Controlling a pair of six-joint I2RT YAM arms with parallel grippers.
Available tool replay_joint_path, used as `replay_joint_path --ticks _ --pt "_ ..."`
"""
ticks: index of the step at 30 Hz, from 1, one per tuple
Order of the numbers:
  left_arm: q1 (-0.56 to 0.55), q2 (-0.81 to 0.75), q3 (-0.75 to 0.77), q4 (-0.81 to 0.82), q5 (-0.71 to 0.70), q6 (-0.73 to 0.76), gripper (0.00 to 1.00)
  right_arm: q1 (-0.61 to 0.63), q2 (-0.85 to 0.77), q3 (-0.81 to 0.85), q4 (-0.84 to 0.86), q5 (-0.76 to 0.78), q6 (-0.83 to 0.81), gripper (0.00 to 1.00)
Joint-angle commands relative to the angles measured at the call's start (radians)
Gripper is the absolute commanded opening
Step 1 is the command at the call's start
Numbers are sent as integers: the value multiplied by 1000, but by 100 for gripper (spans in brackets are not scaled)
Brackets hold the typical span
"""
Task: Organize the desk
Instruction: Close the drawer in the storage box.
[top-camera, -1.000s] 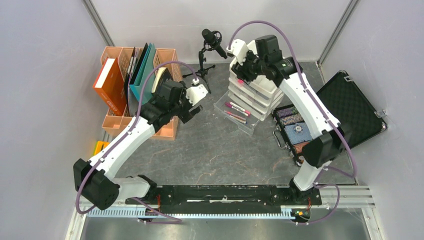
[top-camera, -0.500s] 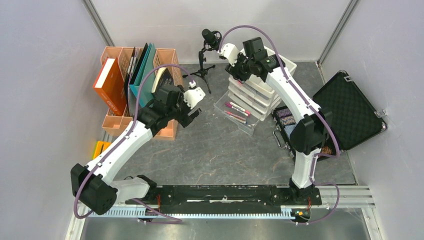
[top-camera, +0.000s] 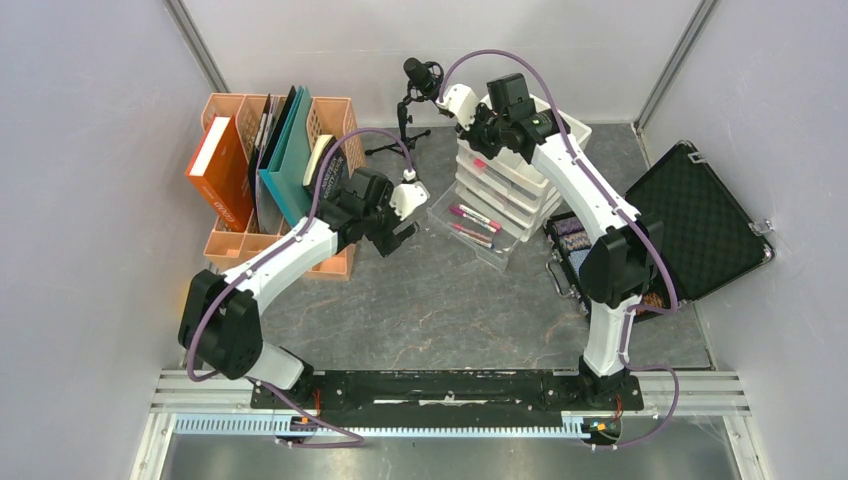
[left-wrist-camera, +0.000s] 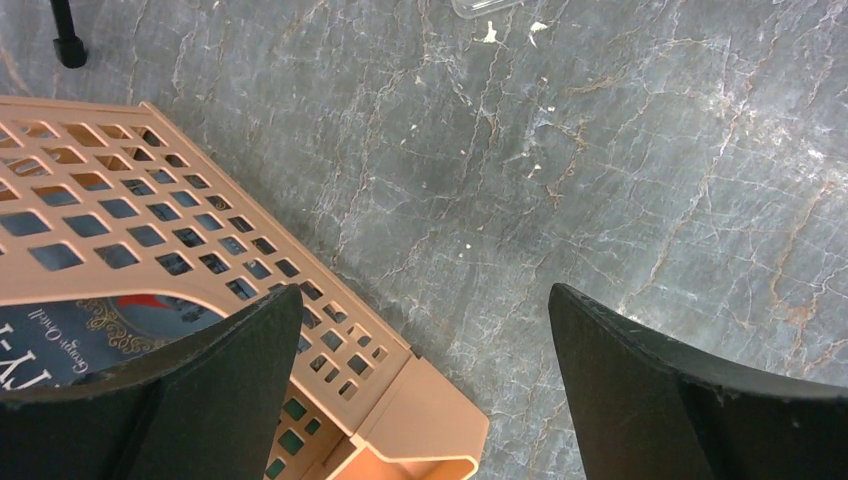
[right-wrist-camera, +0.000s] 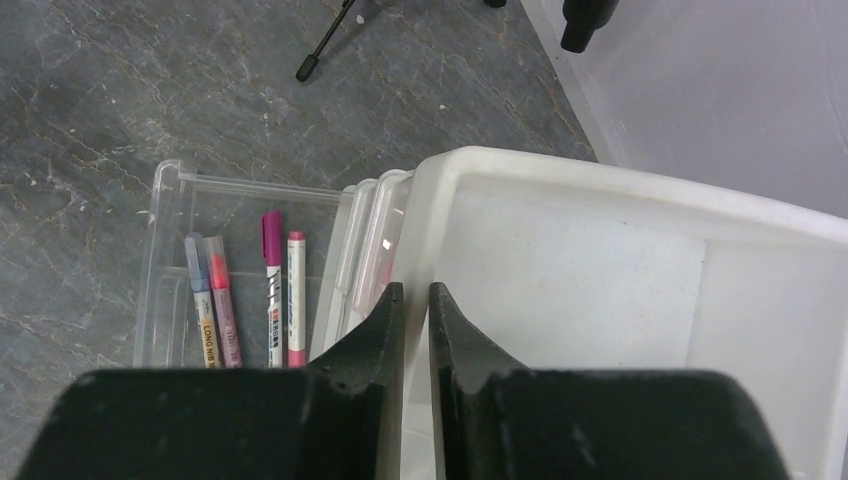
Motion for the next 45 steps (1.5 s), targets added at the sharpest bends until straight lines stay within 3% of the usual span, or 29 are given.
replay_joint_path --ticks 1,3,9,12,19,37,45 --pt "-12 9 45 71 20 24 99 11 16 -12 -15 -48 3 18" --pt "-14 8 39 79 23 20 99 12 18 -12 -14 -28 2 26" --pt "-17 -2 25 83 25 13 100 13 54 25 -13 45 7 31" --pt "-18 -12 19 82 26 21 100 12 70 38 -25 31 7 24" --pt "-38 -41 -18 94 38 81 100 12 42 21 -51 -98 15 0" --pt "-259 -98 -96 82 3 310 100 17 -17 14 -174 -386 97 0" --pt "-325 -29 -67 92 14 437 100 23 -59 -20 -206 -487 85 0"
